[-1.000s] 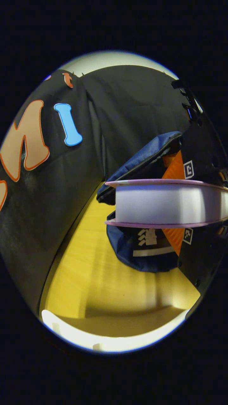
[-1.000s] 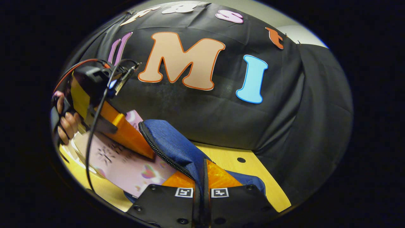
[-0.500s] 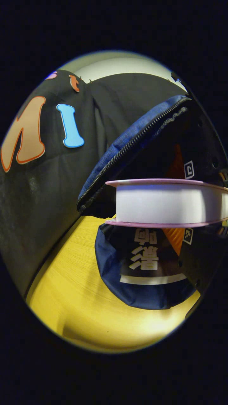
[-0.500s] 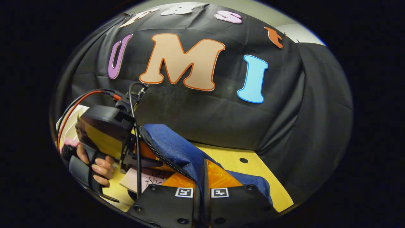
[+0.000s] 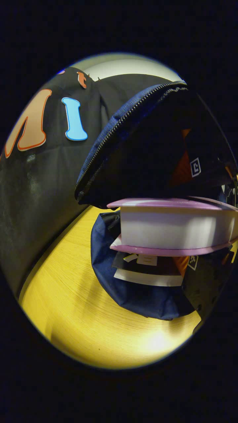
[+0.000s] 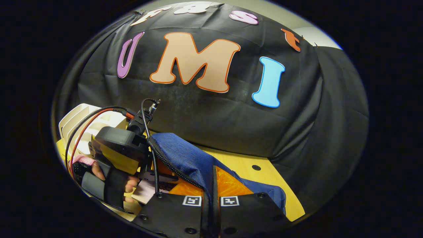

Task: Open the schoolbag, grab two books from the bookshelf and put them into the schoolbag.

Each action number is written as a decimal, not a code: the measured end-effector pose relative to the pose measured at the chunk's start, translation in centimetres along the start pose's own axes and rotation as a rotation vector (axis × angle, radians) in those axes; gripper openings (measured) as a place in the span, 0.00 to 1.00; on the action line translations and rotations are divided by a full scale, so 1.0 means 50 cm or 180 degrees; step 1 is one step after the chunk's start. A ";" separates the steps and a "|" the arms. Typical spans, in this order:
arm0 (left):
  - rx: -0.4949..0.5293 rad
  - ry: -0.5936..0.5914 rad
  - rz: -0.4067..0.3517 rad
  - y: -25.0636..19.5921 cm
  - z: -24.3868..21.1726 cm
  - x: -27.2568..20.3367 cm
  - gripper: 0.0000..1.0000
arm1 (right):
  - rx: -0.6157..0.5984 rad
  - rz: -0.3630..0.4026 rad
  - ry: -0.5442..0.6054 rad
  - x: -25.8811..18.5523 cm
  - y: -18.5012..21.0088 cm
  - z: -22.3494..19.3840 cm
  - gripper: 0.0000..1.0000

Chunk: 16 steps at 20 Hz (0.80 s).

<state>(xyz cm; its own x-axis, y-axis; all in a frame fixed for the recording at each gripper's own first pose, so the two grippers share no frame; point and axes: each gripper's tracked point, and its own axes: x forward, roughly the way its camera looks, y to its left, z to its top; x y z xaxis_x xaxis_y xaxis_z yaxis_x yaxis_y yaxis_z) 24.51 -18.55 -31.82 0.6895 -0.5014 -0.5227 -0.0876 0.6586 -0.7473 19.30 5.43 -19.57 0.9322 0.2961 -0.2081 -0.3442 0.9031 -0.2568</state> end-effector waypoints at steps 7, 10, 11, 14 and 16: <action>0.0643 -0.0230 0.0526 0.031 0.026 -0.114 0.92 | 0.0284 0.0403 0.0207 -0.042 0.030 -0.017 0.63; 0.0800 -0.0289 0.0609 0.021 0.027 -0.171 0.96 | 0.0396 0.0423 0.0215 -0.081 0.029 -0.006 0.88; 0.0869 -0.0300 0.0648 0.018 0.023 -0.195 0.96 | 0.0381 0.0438 0.0239 -0.103 0.035 -0.006 0.88; 0.1117 -0.0346 0.0808 0.013 0.018 -0.266 0.96 | 0.0296 0.0393 0.0322 -0.155 0.031 -0.010 0.92; 0.1268 -0.0395 0.0948 0.005 0.023 -0.320 0.96 | 0.0406 0.0384 0.0340 -0.191 0.034 0.005 1.00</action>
<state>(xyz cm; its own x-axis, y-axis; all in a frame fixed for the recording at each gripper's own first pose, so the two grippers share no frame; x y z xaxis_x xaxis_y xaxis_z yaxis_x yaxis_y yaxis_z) 14.29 -9.74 -23.17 0.7586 -0.2050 -0.6184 -0.0292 0.9376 -0.3466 9.83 4.22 -17.77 0.8656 0.3760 -0.3307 -0.4294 0.8971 -0.1039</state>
